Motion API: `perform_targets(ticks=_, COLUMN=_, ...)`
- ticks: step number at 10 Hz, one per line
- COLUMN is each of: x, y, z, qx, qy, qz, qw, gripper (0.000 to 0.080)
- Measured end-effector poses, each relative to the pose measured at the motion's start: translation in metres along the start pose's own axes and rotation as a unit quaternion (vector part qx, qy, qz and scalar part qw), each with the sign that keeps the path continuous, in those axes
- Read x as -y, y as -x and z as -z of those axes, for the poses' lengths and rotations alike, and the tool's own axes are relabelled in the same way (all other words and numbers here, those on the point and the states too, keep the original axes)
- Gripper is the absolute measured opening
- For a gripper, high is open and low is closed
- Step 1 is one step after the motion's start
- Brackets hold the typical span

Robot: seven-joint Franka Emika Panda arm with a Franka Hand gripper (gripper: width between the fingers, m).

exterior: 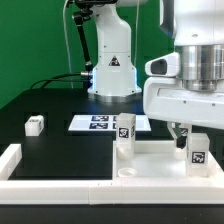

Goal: Assemble square table

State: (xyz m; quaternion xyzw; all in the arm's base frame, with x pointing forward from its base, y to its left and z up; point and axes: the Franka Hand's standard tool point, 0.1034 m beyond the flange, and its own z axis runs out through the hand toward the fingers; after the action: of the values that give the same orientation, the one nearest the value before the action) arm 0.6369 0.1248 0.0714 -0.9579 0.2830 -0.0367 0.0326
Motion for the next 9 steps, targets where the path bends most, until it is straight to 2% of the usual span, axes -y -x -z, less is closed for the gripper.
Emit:
perform_targets(ticks=2, x=-0.001, y=0.0015, z=-0.0029, qx=-0.003, qy=-0.001, qz=0.156, qw=0.988, gripper=0.0649)
perform_targets(ticks=4, x=0.0001, y=0.0, z=-0.0026, qx=-0.01, qy=-0.003, qz=0.149, qw=0.989, gripper=0.0649)
perform_targets(ticks=6, x=-0.0006, y=-0.0006, z=-0.0027, qx=-0.01, qy=-0.003, qz=0.13, qw=0.992, gripper=0.0385)
perform_targets(ticks=7, x=-0.0057, y=-0.0033, z=-0.0032, qx=-0.01, qy=0.0, qz=0.089, qw=0.996, gripper=0.0295)
perform_targets(ticks=9, x=-0.0077, y=-0.0042, z=-0.0036, qx=-0.01, qy=0.0, qz=0.023, qw=1.0, gripper=0.0295)
